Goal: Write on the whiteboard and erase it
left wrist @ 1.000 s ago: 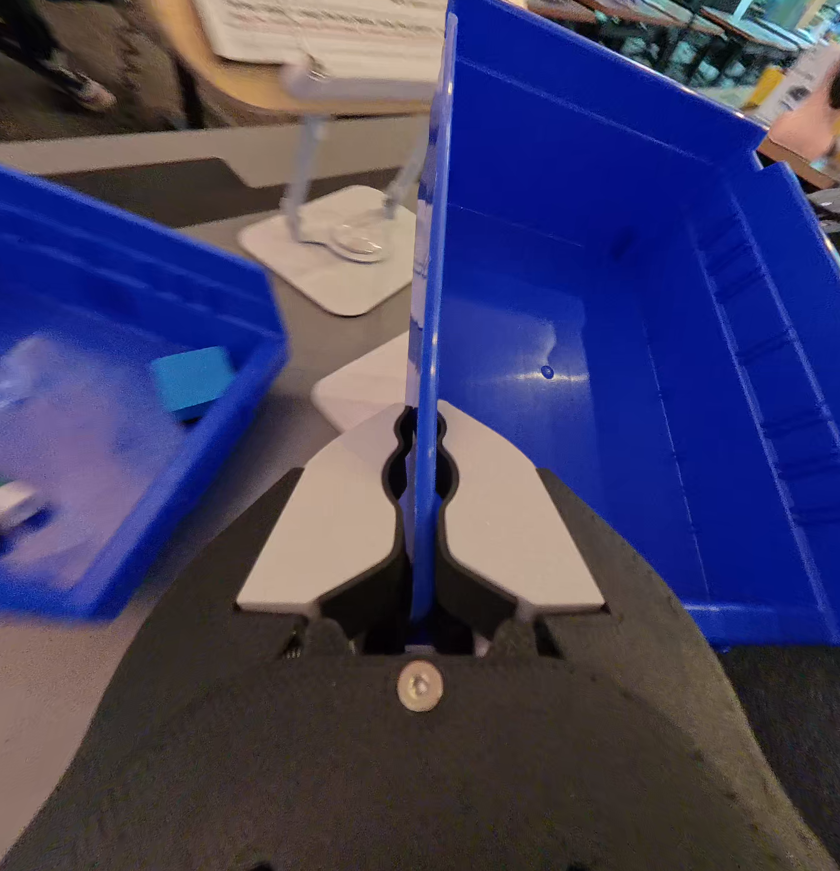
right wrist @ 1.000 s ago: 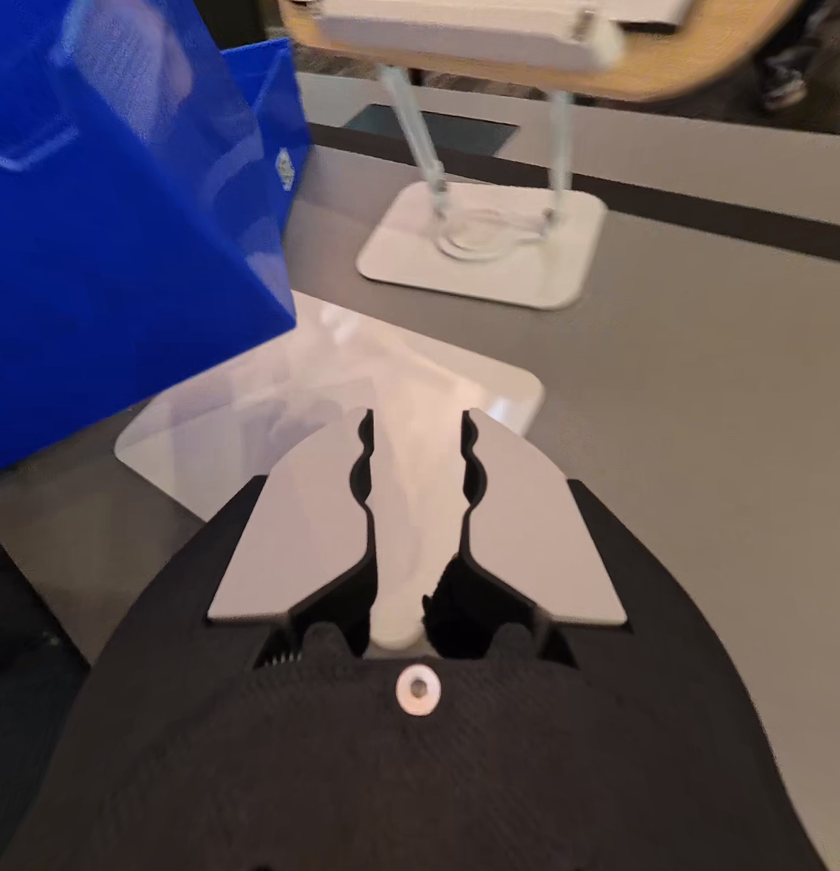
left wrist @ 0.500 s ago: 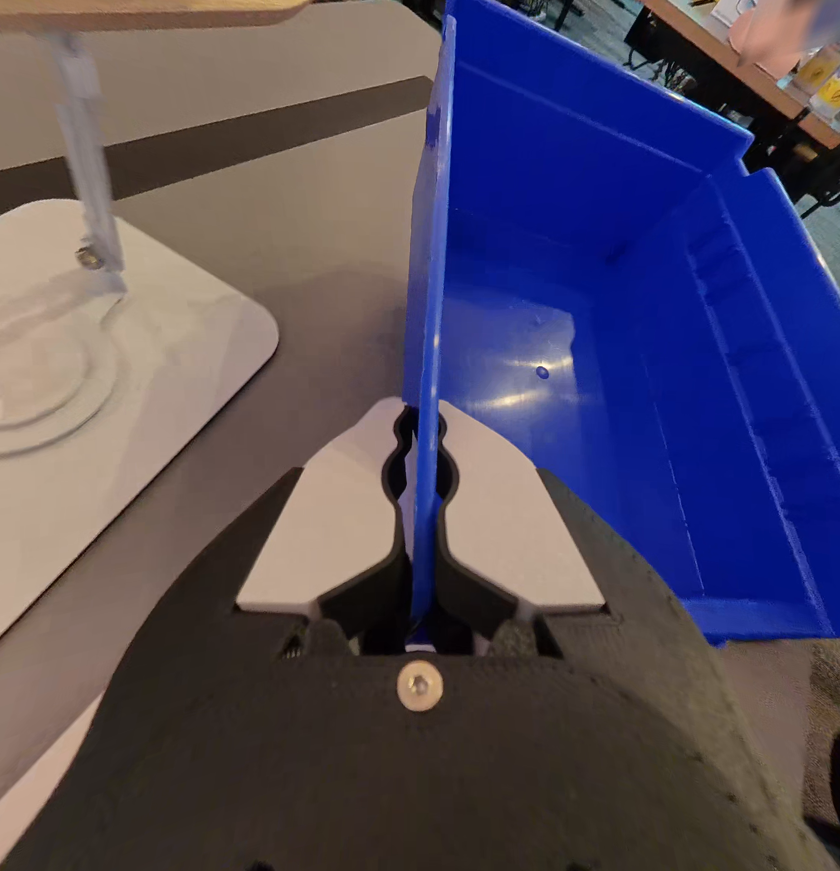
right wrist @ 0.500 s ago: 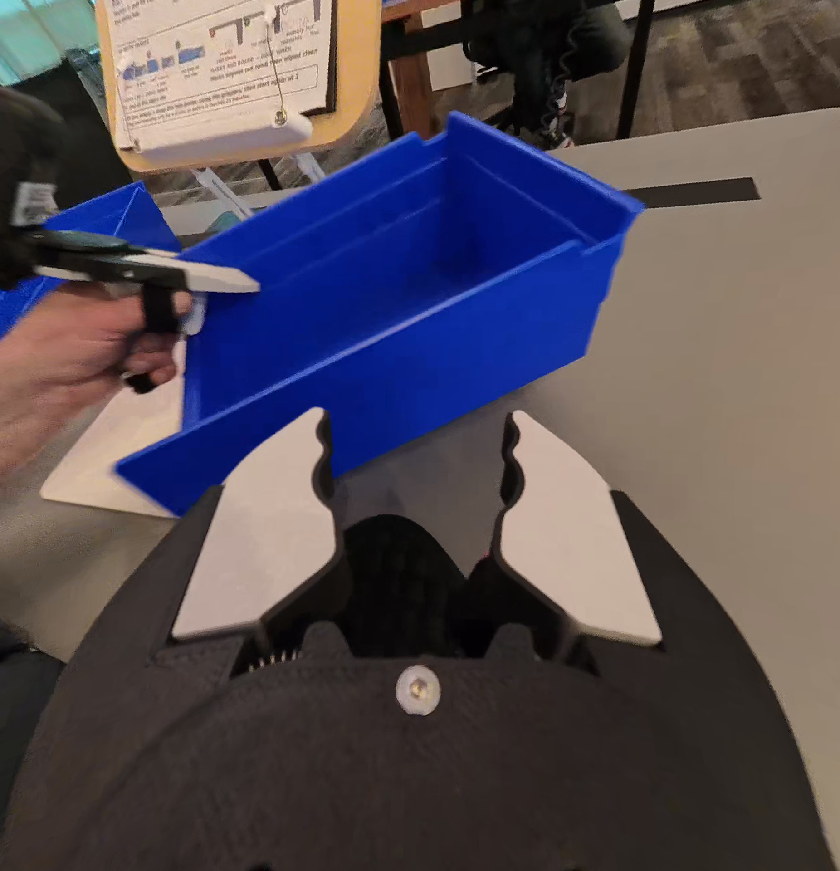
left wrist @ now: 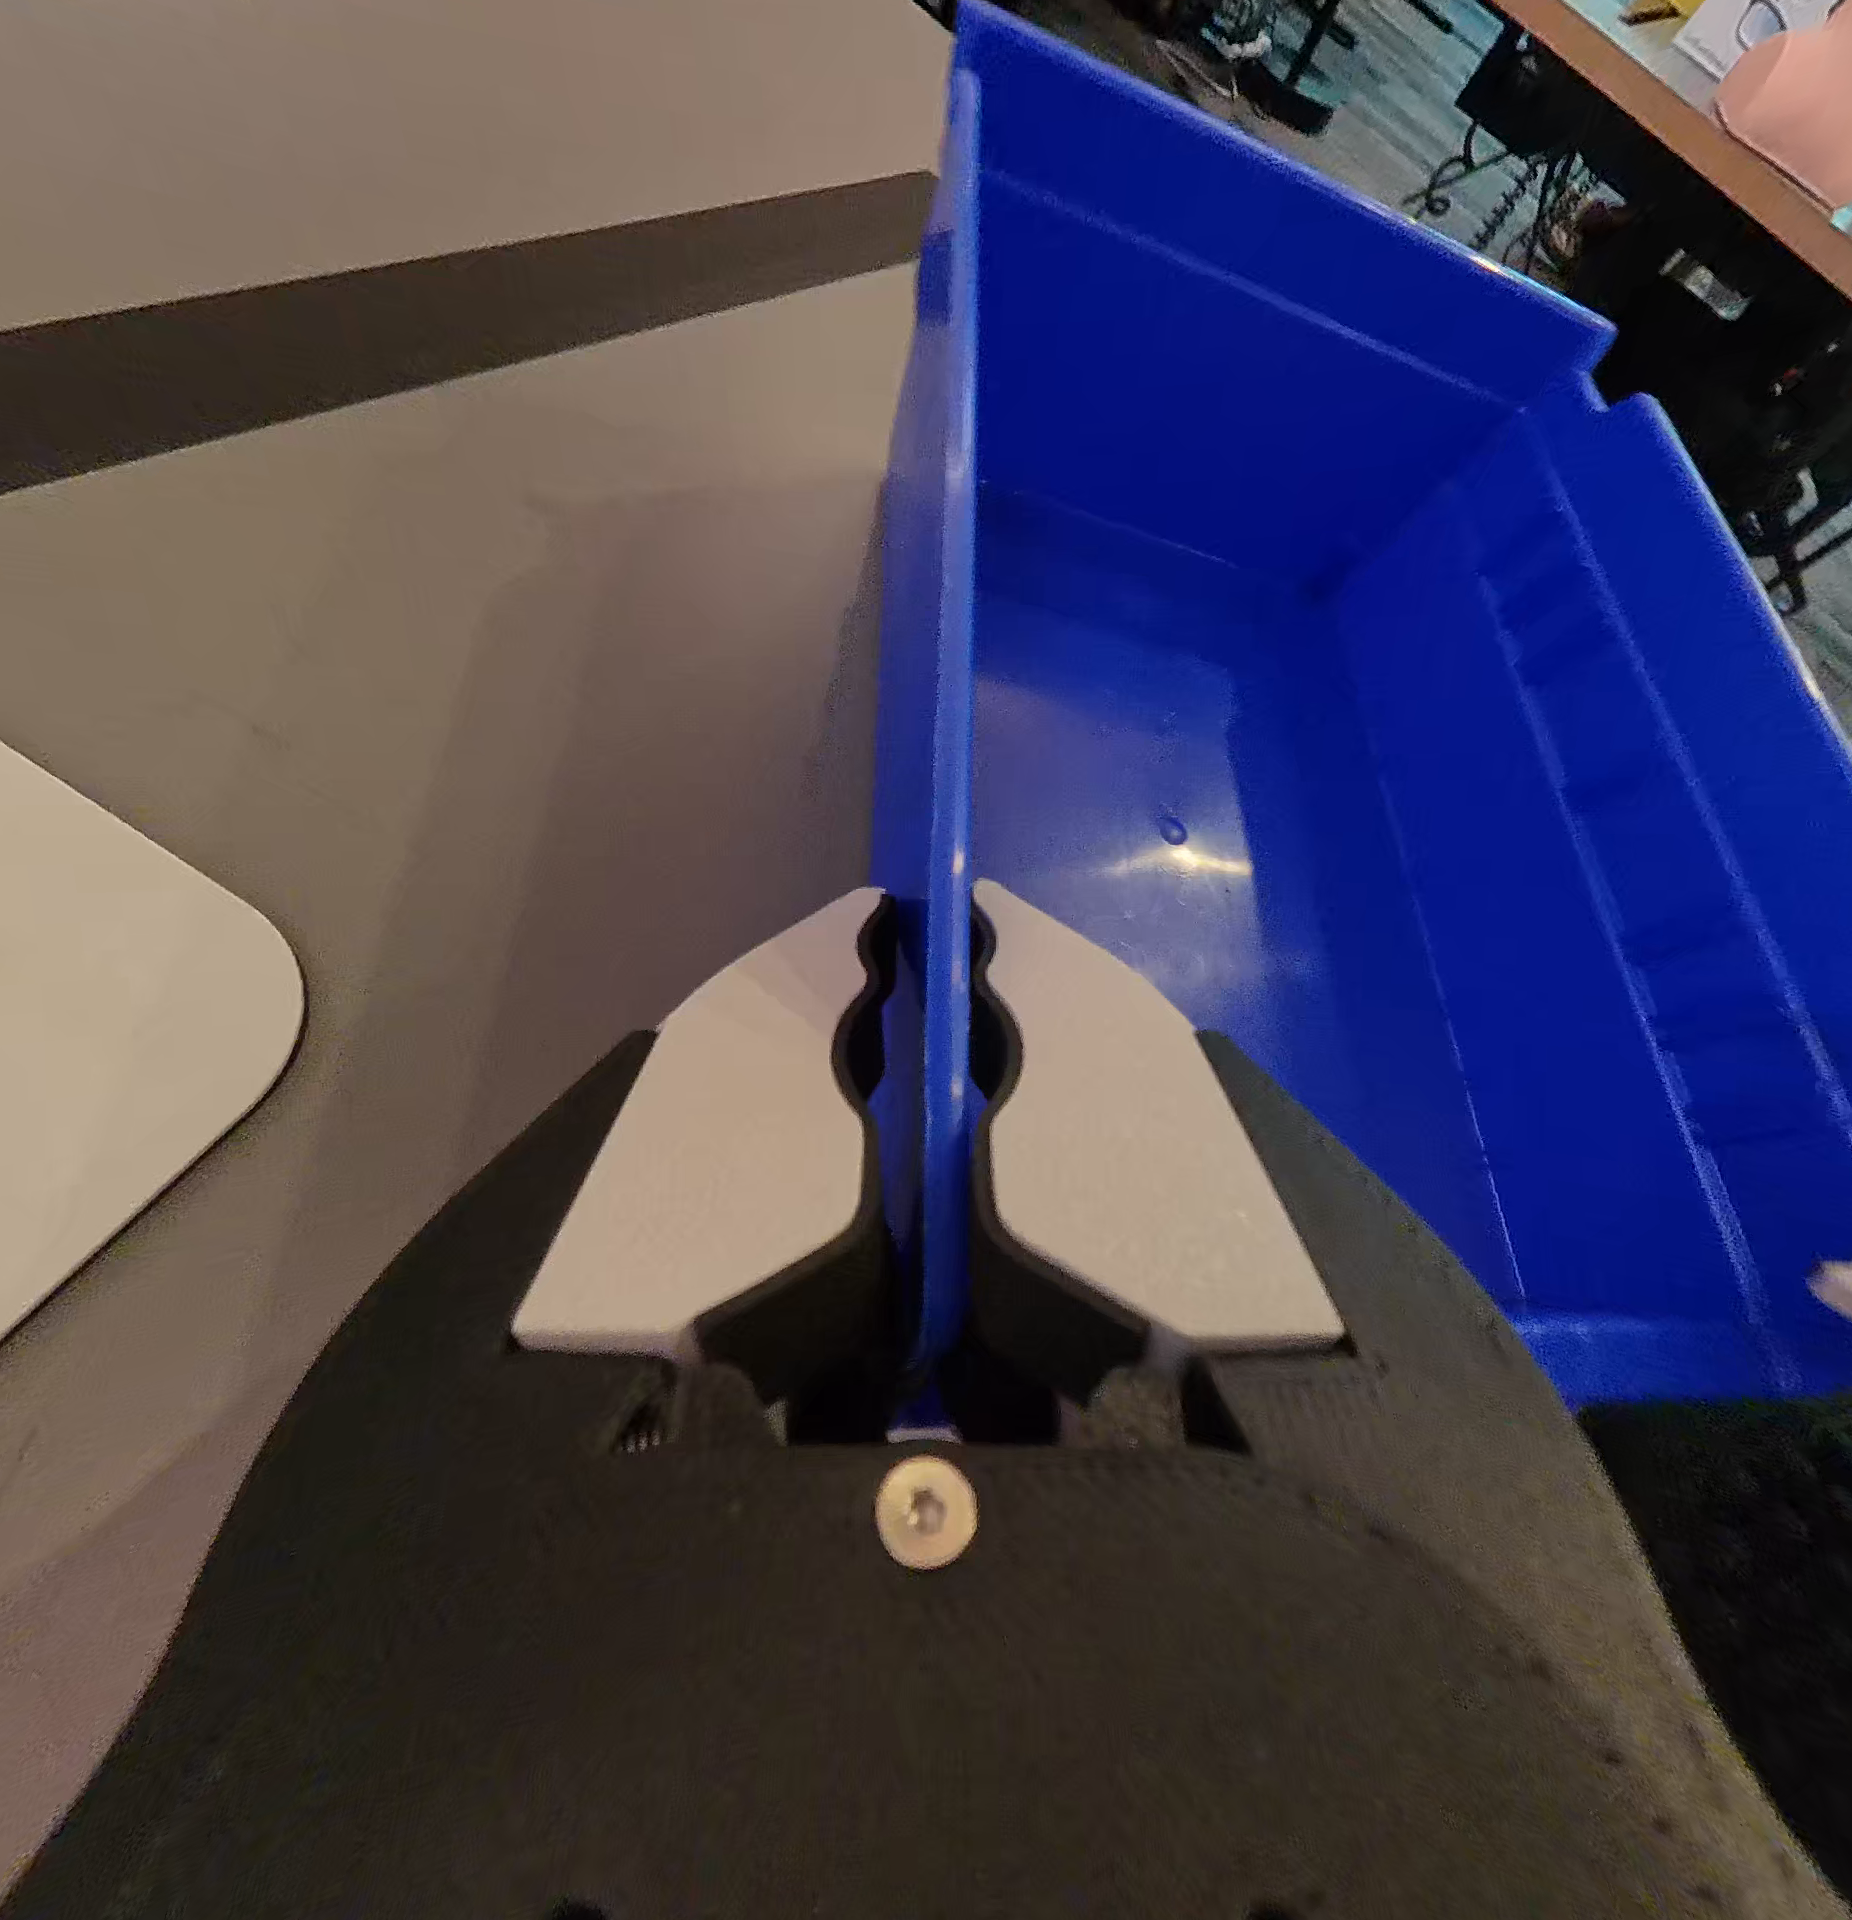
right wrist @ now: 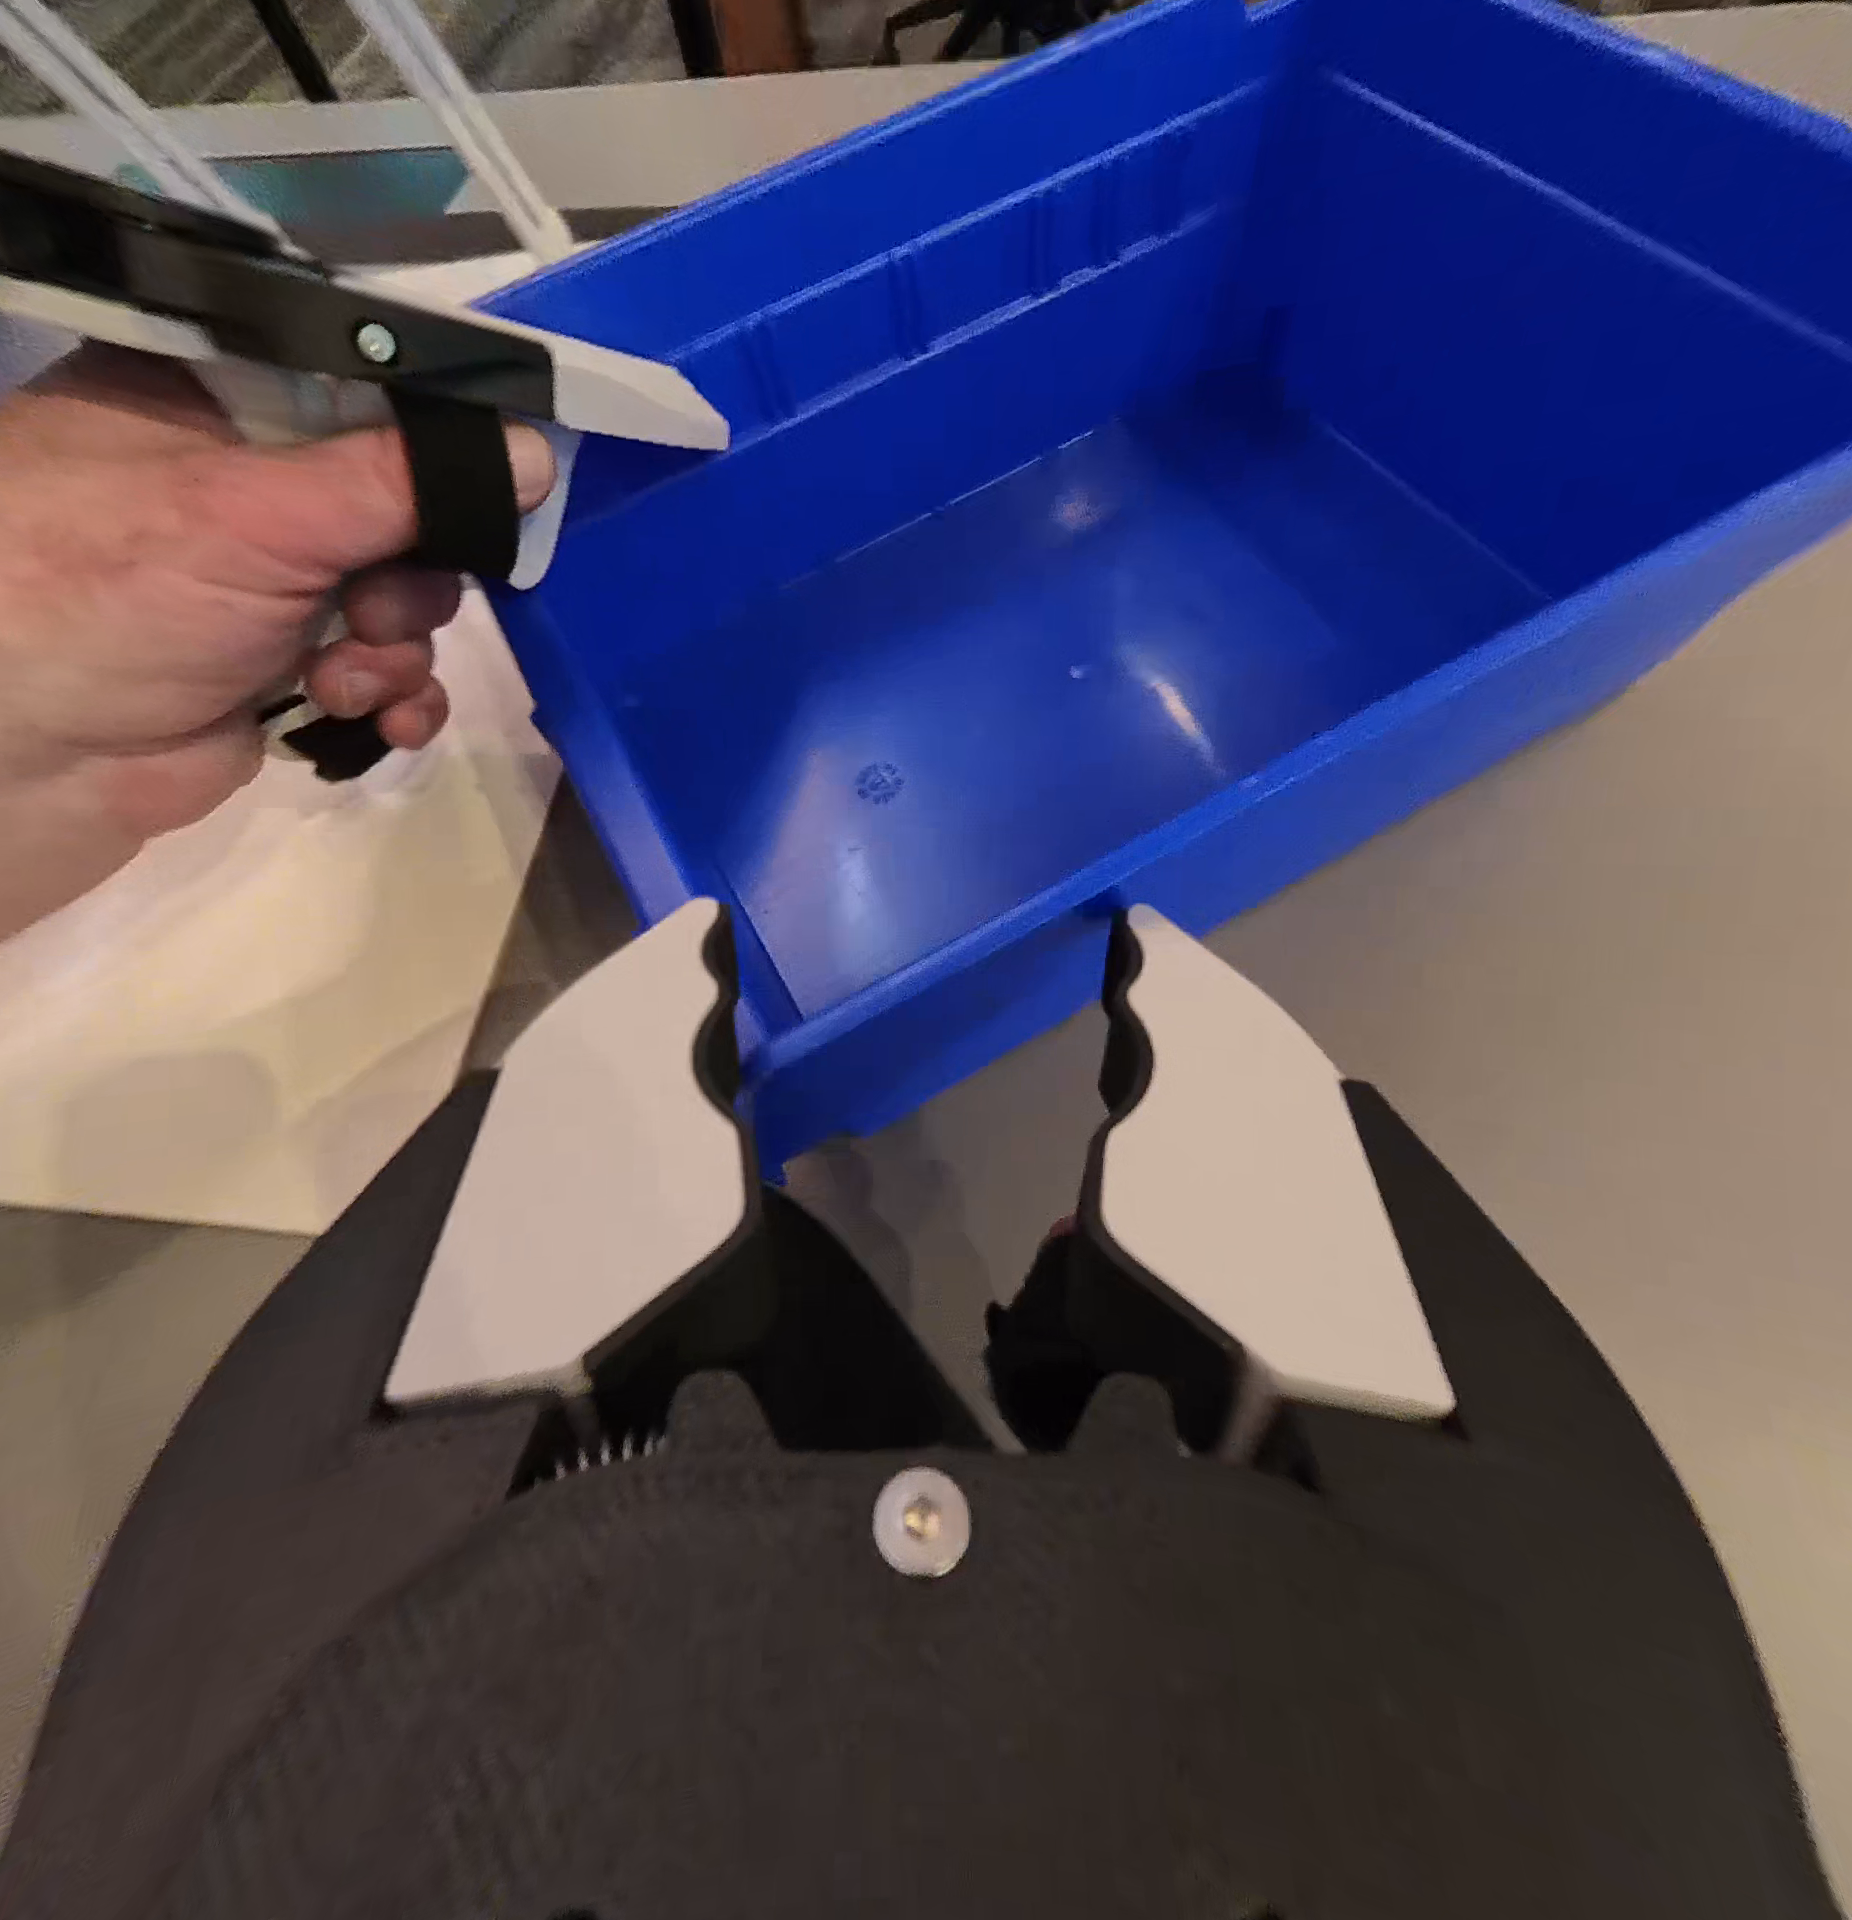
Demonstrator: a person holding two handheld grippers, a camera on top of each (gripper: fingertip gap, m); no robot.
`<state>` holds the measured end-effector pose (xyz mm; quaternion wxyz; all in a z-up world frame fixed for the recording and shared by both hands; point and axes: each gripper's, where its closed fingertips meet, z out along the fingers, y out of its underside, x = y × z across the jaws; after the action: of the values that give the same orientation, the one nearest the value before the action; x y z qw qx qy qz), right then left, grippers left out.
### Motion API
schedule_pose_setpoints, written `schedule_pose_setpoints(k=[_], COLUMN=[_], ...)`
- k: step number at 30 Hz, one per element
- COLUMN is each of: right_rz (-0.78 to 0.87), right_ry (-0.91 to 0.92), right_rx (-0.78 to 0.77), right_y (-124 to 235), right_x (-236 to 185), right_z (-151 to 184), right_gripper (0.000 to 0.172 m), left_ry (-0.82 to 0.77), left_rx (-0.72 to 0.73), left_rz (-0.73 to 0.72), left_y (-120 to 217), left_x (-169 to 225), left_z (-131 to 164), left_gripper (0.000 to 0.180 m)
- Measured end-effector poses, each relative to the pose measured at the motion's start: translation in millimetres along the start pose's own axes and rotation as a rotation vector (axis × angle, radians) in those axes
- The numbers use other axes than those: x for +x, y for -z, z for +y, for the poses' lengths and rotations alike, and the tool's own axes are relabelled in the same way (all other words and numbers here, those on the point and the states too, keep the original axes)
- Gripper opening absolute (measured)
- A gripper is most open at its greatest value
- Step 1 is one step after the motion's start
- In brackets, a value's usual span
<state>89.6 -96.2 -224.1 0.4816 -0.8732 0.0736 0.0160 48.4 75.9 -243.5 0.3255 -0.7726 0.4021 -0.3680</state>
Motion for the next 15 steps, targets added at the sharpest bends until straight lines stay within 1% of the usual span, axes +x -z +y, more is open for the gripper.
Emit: schedule_pose_setpoints(k=[2, 5, 7, 9, 11, 12, 15], right_rz=[0.052, 0.091, 0.136, 0.206, 0.224, 0.254, 0.246], right_ry=[0.029, 0.072, 0.11, 0.125, 0.125, 0.136, 0.124], right_rx=[-0.014, -0.037, -0.056, -0.061, -0.073, -0.07, -0.072], right_y=[-2.1, -4.3, -5.6, -8.0, -11.8, -13.1, -25.2], right_x=[13.1, 34.2, 58.2, 91.0, 117.7, 132.7, 164.6], right_z=[-3.7, -8.8, -12.1, -17.5, -23.2, -27.7, -36.7], right_gripper=[0.052, 0.042, 0.031, 0.021, 0.014, 0.011, 0.009], left_ry=[0.025, 0.029, 0.02, 0.01, 0.004, 0.016, 0.039], left_rx=[0.01, -0.007, -0.032, -0.052, -0.054, -0.054, -0.043], left_rz=[0.008, 0.063, 0.105, 0.152, 0.183, 0.211, 0.228], left_y=[-0.7, -0.7, -0.7, -2.4, -7.3, -10.6, -24.0], left_x=[2.7, 16.0, 31.1, 50.4, 66.9, 75.0, 90.8], left_z=[-0.7, 2.1, 4.3, 7.5, 9.3, 8.9, 2.9], left_gripper=[0.02, 0.038, 0.048, 0.057, 0.06, 0.064, 0.072])
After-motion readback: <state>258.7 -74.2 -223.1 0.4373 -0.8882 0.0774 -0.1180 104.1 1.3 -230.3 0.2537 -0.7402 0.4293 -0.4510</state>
